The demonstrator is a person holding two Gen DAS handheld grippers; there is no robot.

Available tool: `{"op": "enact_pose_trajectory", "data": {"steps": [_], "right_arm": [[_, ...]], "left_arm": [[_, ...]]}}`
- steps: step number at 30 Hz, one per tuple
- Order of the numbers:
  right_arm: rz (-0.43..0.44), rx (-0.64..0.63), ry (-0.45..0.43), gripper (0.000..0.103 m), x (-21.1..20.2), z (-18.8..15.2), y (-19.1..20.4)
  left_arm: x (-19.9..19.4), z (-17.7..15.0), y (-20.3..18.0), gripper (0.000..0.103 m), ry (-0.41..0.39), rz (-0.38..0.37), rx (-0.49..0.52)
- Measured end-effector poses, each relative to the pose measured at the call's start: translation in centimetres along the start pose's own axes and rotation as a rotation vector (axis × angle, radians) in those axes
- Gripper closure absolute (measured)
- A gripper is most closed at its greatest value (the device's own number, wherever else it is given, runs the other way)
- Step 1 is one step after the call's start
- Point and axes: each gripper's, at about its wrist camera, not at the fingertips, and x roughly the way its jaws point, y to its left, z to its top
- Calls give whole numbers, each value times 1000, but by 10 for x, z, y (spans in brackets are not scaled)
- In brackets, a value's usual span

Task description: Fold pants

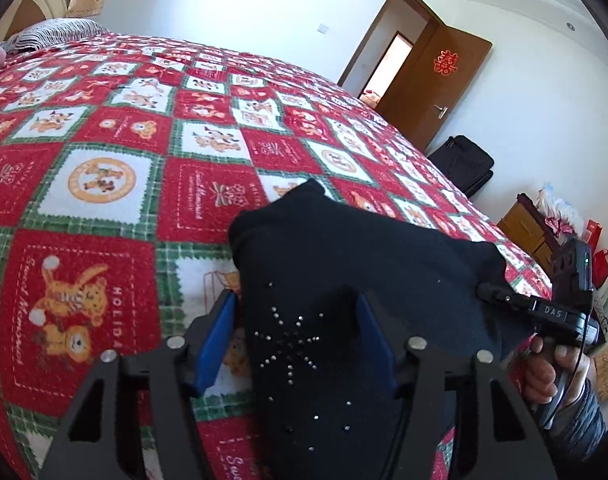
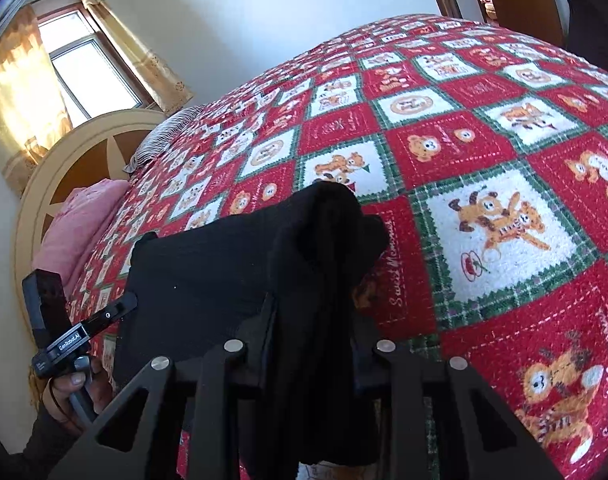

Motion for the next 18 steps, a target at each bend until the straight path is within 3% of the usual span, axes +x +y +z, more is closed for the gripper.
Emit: {"op": "enact_pose_trajectory", "data": {"steps": [2, 3, 4, 6, 13, 18], "right_arm": [[5, 6, -1, 74, -1, 1, -1], [-1, -1, -5, 74, -1, 1, 1], [-7, -11, -10, 75, -2, 0, 4], [-17, -35, -22, 75, -6, 2, 12], [25, -98, -47, 76, -20, 22, 43], [95, -165, -17, 76, 6, 44, 86]], "left_arm": [[0, 0, 0, 47, 3, 0, 2], [0, 0, 2, 73, 8, -8, -5], [-1, 1, 4, 84, 10, -17, -15], [-6, 3, 8, 89, 0, -26, -26], [-38, 15, 14, 91, -64, -54, -24], [-73, 25, 48, 92, -128, -17, -82]]}}
